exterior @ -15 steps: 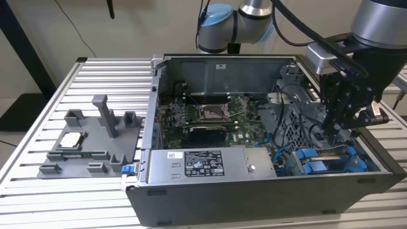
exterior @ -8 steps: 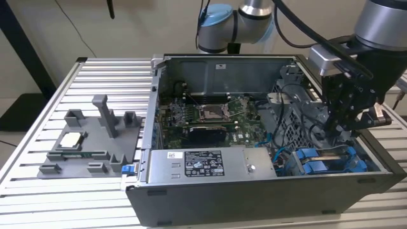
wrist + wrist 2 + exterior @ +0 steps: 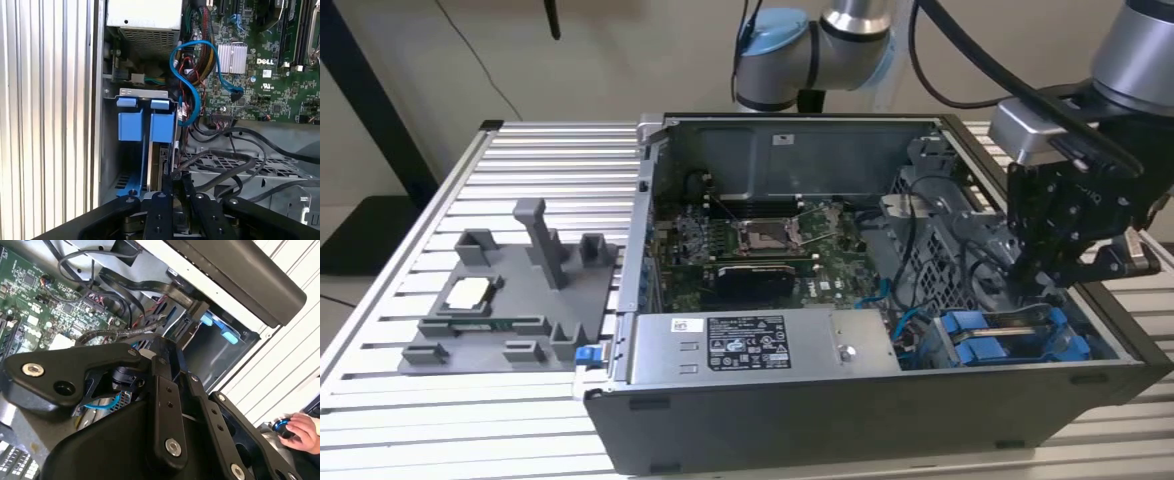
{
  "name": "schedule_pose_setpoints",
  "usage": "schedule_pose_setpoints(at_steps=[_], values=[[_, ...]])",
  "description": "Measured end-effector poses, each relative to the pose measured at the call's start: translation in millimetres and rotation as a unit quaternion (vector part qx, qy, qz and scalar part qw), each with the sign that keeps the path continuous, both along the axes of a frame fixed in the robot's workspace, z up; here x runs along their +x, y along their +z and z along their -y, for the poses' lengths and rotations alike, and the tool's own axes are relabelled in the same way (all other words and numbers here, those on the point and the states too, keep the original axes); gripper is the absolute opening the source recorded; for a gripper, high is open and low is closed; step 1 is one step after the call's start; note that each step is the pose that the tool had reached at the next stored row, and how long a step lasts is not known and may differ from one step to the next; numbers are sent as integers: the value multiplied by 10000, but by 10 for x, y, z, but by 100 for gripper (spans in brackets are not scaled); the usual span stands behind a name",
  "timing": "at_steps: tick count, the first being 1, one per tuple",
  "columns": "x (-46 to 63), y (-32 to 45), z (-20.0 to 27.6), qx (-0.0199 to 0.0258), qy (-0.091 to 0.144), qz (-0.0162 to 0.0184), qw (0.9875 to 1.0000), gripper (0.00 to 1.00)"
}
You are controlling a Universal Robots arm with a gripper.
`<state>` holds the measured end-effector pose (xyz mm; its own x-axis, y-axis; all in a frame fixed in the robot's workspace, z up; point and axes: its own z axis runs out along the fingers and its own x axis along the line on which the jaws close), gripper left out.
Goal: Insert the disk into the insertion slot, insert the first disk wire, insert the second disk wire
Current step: 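Insert the first disk wire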
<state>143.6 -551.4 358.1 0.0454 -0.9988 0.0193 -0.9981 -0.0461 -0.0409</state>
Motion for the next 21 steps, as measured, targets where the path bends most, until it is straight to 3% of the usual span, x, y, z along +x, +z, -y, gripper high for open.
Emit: schedule_pose_setpoints(at_steps=[3,21], values=[[9,-13,22,1,0,-9,10000,19],[38,-79,29,-1,0,-10,10000,19]])
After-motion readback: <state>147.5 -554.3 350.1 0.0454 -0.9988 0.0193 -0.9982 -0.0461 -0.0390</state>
